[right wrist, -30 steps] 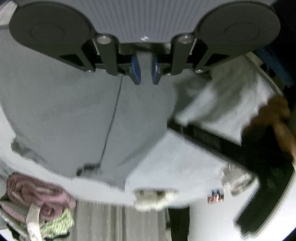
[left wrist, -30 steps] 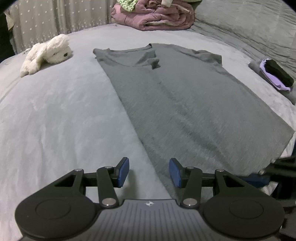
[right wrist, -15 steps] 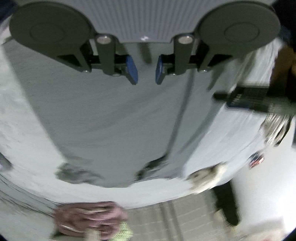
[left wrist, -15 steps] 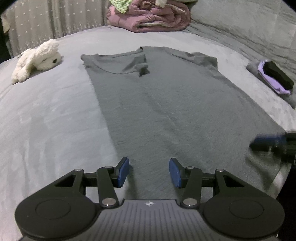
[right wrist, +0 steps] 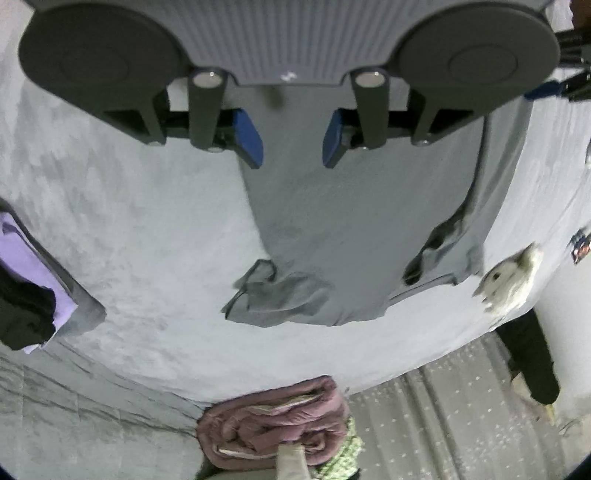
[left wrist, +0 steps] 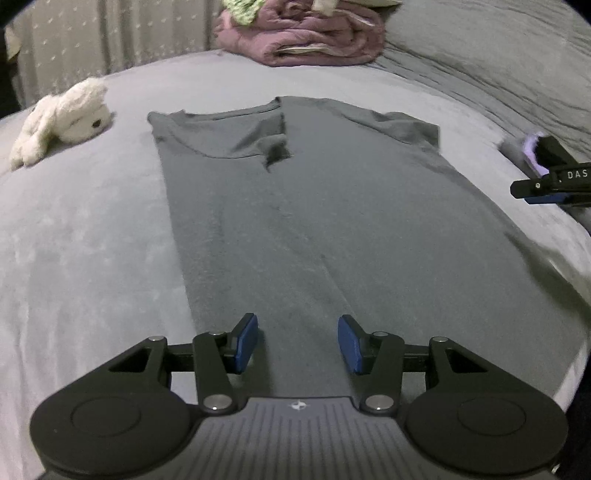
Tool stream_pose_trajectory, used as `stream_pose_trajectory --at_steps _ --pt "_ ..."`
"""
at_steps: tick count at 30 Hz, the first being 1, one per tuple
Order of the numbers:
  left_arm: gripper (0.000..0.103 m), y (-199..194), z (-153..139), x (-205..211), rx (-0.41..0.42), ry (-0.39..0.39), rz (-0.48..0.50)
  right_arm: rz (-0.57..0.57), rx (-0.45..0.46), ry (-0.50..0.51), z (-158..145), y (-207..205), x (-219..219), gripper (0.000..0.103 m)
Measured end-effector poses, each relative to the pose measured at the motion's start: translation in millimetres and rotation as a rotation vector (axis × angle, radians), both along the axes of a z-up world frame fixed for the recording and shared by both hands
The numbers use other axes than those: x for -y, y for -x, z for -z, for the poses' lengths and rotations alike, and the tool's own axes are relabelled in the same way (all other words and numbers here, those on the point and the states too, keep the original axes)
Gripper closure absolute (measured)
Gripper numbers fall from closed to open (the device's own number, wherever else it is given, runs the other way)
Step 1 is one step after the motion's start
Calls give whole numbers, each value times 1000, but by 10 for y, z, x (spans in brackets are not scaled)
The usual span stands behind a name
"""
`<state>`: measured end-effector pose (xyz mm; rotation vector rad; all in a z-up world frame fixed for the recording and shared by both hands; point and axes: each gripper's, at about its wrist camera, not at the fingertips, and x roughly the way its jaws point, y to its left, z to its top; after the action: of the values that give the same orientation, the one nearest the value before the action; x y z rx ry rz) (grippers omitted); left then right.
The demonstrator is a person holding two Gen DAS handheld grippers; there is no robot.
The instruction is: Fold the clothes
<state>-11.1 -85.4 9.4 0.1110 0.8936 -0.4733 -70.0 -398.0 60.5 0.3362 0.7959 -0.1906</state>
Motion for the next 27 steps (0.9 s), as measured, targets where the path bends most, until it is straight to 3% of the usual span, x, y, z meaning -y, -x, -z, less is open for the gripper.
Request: stream_pose_trajectory --at_steps 5,11,16,23,27 --pt "53 -95 93 153 -20 2 38 -17 -50 -24 183 -413 202 65" --pt "50 -163 63 255 -14 45 90 45 -76 -69 414 -773 620 65" --pt "50 -335 -4 260 15 88 107 77 -36 -157 496 -968 931 61" --pt "50 -707 87 158 22 112 30 128 30 -309 558 -1335 1215 55" --pt "50 -813 104 60 18 132 22 130 46 -295 599 -1582 1253 52"
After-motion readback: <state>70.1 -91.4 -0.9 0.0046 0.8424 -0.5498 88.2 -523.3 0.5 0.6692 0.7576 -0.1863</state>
